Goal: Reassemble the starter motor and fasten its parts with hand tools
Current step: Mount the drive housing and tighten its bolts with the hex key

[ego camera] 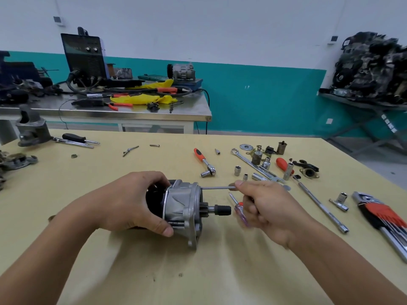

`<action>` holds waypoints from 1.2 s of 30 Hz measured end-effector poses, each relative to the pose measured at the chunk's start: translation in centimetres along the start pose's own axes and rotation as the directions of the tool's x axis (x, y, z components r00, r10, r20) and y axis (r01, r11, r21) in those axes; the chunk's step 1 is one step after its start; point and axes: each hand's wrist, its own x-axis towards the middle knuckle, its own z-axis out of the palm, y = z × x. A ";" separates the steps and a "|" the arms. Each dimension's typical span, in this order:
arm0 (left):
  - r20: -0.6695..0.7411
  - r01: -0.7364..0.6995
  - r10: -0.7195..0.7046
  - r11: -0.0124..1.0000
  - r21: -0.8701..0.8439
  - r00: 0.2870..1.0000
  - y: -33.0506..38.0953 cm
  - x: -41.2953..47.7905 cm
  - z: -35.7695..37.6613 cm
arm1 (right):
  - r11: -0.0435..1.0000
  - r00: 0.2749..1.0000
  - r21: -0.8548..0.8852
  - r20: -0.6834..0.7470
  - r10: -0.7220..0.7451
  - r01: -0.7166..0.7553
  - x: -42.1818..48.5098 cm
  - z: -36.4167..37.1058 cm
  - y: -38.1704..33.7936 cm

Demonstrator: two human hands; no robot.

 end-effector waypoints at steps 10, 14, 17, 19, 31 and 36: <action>0.045 -0.244 0.243 0.970 0.015 0.969 7.9 5.8 1.8 | 0.979 0.995 -0.178 0.057 -0.085 0.094 0.3 -0.2 -0.9; 0.078 -0.221 0.231 0.967 -0.124 0.970 6.9 6.7 2.2 | 0.824 0.906 -0.380 0.232 -0.355 0.420 0.0 -1.7 0.5; 0.052 -0.230 0.242 0.959 -0.168 0.969 6.4 6.7 2.3 | 0.355 0.774 -0.722 0.391 -0.499 0.594 0.2 -4.2 0.7; 0.046 -0.228 0.240 0.956 -0.184 0.970 6.3 6.8 2.4 | -0.042 0.538 -0.741 0.525 -0.660 0.671 0.8 -5.6 0.4; 0.032 -0.170 0.186 0.946 -0.275 0.982 6.3 6.8 2.8 | 0.632 0.786 -0.499 0.189 -0.588 0.593 3.4 -3.0 0.0; 0.025 -0.166 0.179 0.952 -0.256 0.984 6.4 6.6 2.8 | 0.981 0.993 -0.193 0.116 -0.005 0.027 3.3 -3.3 -1.2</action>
